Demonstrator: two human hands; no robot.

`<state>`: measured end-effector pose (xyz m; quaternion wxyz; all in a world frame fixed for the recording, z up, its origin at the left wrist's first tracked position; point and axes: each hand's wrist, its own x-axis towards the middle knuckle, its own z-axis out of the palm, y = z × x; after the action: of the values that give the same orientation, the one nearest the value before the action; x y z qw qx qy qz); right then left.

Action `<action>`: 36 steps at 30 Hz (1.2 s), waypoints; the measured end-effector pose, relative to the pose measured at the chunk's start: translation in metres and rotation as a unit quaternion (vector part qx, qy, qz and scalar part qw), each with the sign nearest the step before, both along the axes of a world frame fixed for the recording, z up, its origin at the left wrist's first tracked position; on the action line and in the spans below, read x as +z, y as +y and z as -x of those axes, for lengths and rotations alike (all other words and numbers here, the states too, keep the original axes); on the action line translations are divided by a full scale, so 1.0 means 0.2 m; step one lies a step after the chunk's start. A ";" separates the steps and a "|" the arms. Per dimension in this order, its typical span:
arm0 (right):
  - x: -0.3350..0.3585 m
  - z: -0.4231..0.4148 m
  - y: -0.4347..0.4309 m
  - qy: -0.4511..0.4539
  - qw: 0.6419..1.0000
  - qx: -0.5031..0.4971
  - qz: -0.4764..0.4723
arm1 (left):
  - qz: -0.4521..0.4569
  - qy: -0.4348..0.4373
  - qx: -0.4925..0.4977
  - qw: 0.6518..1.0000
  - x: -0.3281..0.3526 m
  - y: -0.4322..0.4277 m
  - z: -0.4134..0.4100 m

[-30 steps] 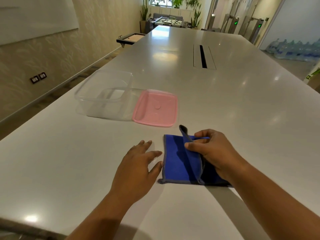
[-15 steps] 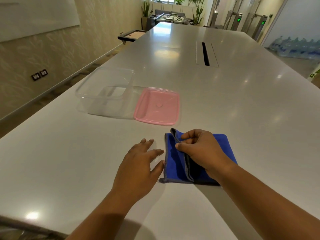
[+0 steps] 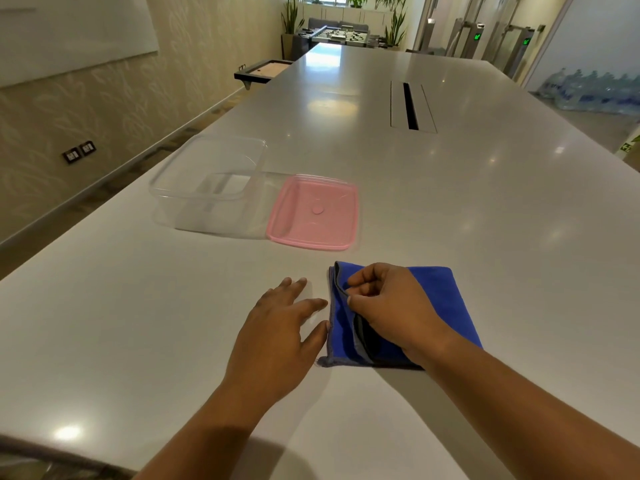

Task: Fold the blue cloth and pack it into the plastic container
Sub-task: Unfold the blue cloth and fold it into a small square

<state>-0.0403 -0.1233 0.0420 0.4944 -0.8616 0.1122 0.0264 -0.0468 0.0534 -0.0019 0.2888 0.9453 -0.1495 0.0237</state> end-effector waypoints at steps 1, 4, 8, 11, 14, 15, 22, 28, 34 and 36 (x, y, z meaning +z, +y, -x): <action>0.00 0.00 0.00 -0.005 1.000 0.007 0.002 | 0.001 -0.001 0.000 1.000 0.00 0.00 0.00; 0.01 0.01 0.00 -0.014 0.999 0.034 0.003 | 0.008 -0.006 0.000 1.000 -0.01 0.00 0.00; 0.05 0.02 -0.04 0.016 0.994 0.083 -0.069 | 0.005 -0.012 -0.008 1.000 -0.01 0.00 0.00; 0.11 0.04 -0.11 -0.015 0.992 0.061 -0.105 | 0.022 -0.009 0.002 1.000 0.01 0.00 0.00; 0.21 0.02 -0.23 -0.118 0.991 -0.029 -0.064 | 0.073 -0.042 0.023 0.996 0.08 -0.03 -0.02; 0.23 0.01 -0.25 -0.154 0.985 -0.055 -0.050 | 0.083 -0.062 0.018 0.994 0.12 -0.06 -0.02; 0.13 0.02 -0.14 -0.253 0.966 0.010 0.040 | -0.017 -0.125 -0.091 0.988 0.13 -0.40 -0.14; -0.15 0.08 -0.12 -0.121 0.951 0.146 0.246 | -0.190 -0.089 -0.130 0.969 -0.11 -0.38 -0.13; -0.17 0.08 -0.26 -0.064 0.913 0.118 0.385 | -0.107 -0.083 -0.096 0.986 -0.04 -0.35 -0.11; -0.17 0.08 -0.30 -0.045 0.908 0.099 0.405 | -0.100 -0.074 -0.080 0.989 -0.04 -0.35 -0.10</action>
<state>-0.0560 -0.1834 0.0073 0.1020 -0.9947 0.0045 -0.0116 -0.0261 -0.0163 -0.0107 0.1819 0.9501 -0.2474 0.0550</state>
